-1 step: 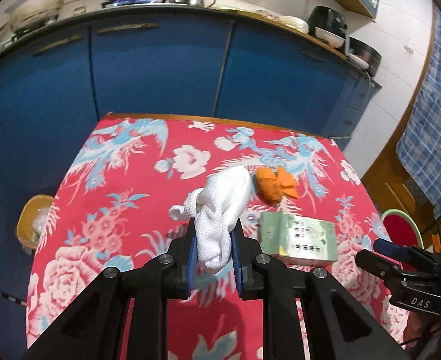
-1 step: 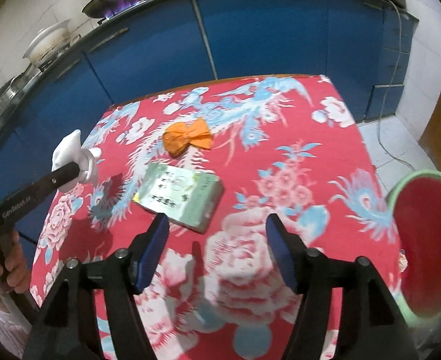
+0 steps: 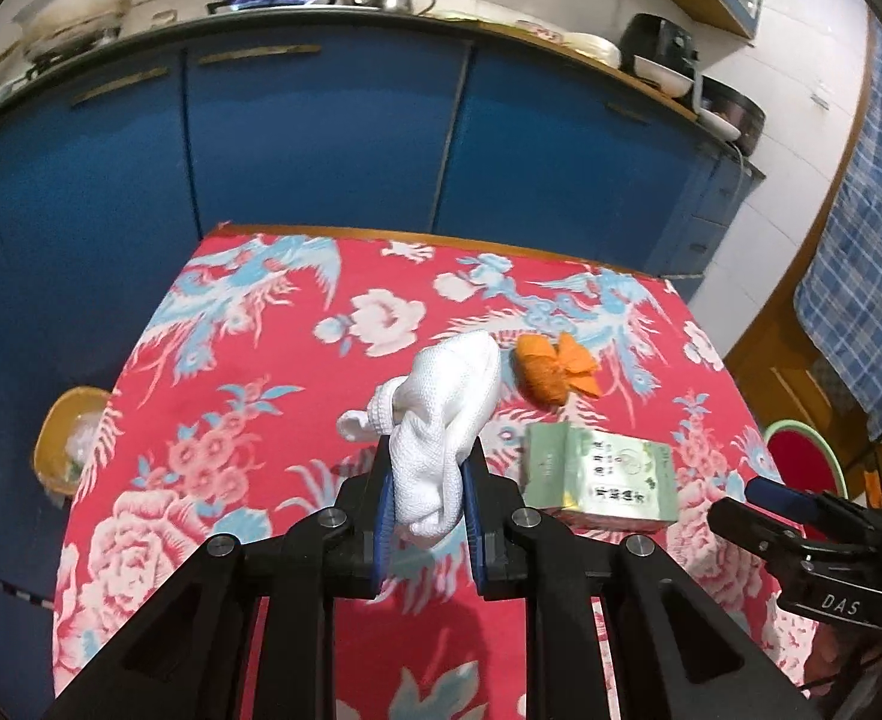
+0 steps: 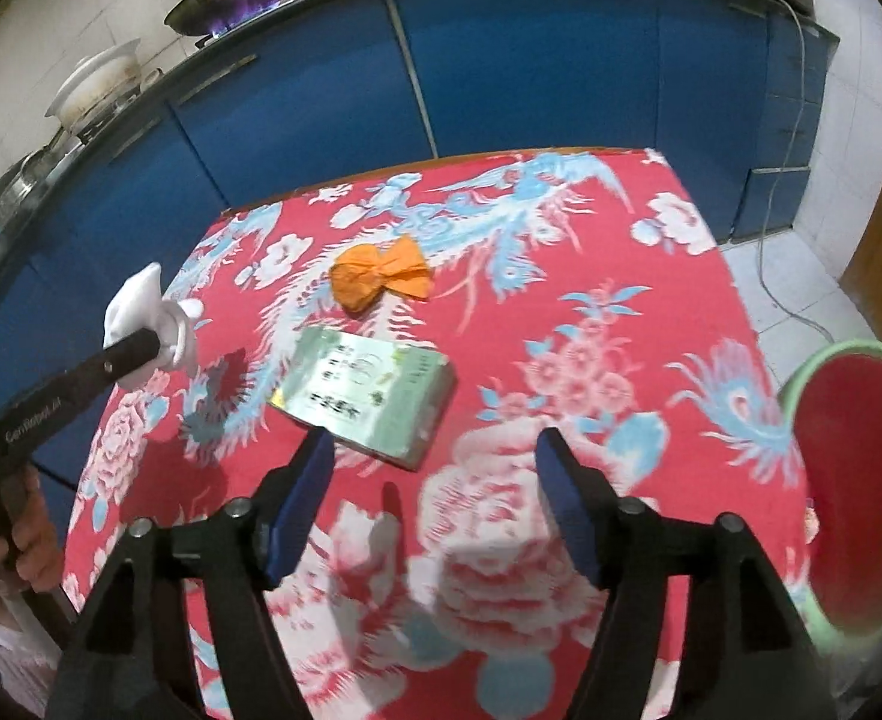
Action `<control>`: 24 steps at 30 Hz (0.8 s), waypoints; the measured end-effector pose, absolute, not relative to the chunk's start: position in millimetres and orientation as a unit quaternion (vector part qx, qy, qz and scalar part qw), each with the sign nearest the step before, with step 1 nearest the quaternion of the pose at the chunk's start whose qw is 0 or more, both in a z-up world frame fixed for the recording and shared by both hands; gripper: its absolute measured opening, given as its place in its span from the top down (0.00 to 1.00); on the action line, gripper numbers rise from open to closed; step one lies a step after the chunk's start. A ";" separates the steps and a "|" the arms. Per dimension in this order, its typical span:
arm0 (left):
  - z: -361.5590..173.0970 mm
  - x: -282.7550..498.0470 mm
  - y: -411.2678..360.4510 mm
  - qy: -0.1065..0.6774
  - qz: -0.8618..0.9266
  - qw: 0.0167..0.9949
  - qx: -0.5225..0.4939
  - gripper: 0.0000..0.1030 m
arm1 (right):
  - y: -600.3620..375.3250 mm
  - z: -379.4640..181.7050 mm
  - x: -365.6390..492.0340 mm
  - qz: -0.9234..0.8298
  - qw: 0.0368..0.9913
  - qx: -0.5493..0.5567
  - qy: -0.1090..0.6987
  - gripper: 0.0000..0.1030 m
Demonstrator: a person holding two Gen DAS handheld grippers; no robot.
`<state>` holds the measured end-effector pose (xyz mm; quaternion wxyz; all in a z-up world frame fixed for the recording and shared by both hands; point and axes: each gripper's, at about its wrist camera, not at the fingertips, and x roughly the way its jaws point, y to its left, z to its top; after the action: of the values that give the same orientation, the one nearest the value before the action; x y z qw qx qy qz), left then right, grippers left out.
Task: Collect trash
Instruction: 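Lift the white cloth with the left tool while the right tool lowers toward the green packet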
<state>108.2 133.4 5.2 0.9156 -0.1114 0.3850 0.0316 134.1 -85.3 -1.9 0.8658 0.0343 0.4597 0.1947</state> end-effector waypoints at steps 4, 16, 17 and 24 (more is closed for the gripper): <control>4.5 105.8 139.0 0.382 0.038 0.916 -0.113 0.80 | -68.4 -4.6 140.6 0.198 0.860 0.046 0.468 0.24; -1.7 99.3 161.1 0.377 0.050 0.916 -0.129 0.80 | -15.2 -18.1 155.5 0.167 0.852 0.032 0.495 0.16; -2.1 99.3 161.7 0.377 0.050 0.915 -0.130 0.80 | -10.4 -19.0 156.0 0.160 0.854 0.026 0.495 0.14; -3.6 97.9 167.3 0.375 0.050 0.915 -0.137 0.80 | 9.6 -24.4 160.7 0.108 0.866 -0.023 0.487 0.13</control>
<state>97.9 167.3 -3.6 0.9153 -0.1374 0.3754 0.0497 160.7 9.6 -24.4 0.8663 -0.0226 0.4873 0.1077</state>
